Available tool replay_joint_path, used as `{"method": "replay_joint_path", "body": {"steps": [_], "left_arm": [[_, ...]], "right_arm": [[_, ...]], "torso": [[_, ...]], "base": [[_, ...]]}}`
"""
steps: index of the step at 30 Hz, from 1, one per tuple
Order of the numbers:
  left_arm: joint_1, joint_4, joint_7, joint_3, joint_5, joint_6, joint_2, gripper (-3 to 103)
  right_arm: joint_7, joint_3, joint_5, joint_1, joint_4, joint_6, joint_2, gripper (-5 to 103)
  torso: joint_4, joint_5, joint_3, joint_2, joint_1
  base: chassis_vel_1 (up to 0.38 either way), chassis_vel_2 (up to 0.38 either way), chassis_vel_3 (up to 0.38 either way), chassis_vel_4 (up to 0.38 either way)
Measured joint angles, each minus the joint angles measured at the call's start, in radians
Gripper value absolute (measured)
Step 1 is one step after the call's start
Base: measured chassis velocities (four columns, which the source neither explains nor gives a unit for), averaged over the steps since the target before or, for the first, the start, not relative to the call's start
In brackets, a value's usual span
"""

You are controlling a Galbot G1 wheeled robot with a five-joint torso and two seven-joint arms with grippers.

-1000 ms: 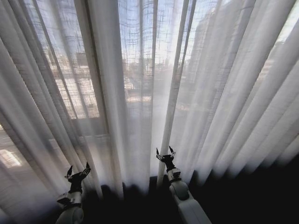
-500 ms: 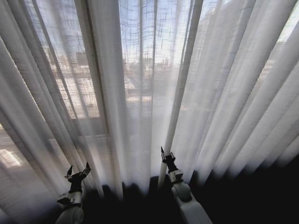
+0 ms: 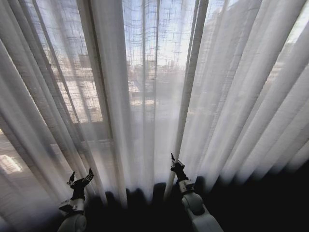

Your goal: Open the curtains by pulling them apart, changing their state from closed to fully open.

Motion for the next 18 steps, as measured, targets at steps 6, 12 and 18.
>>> {"method": "replay_joint_path", "body": {"steps": [6,12,18], "left_arm": [[0.000,0.000,0.000,0.000,0.000,0.000,0.000,100],[0.000,0.000,0.000,0.000,0.000,0.000,0.000,100],[0.000,0.000,0.000,0.000,0.000,0.000,0.000,100]], "right_arm": [[-0.060,0.044,0.035,-0.037,0.018,0.009,-0.004,0],[-0.088,0.061,0.051,-0.058,0.029,0.009,-0.010,0],[-0.102,0.071,0.055,-0.079,0.051,0.007,-0.015,0]], "torso": [[-0.0001,-0.0001,0.000,0.000,0.000],[0.0001,-0.0001,0.000,0.000,0.000],[0.0001,-0.0002,0.000,0.000,0.000]], "base": [[0.000,0.000,0.000,0.000],[-0.018,-0.016,0.010,0.013],[-0.111,-0.123,0.131,0.104]]}}
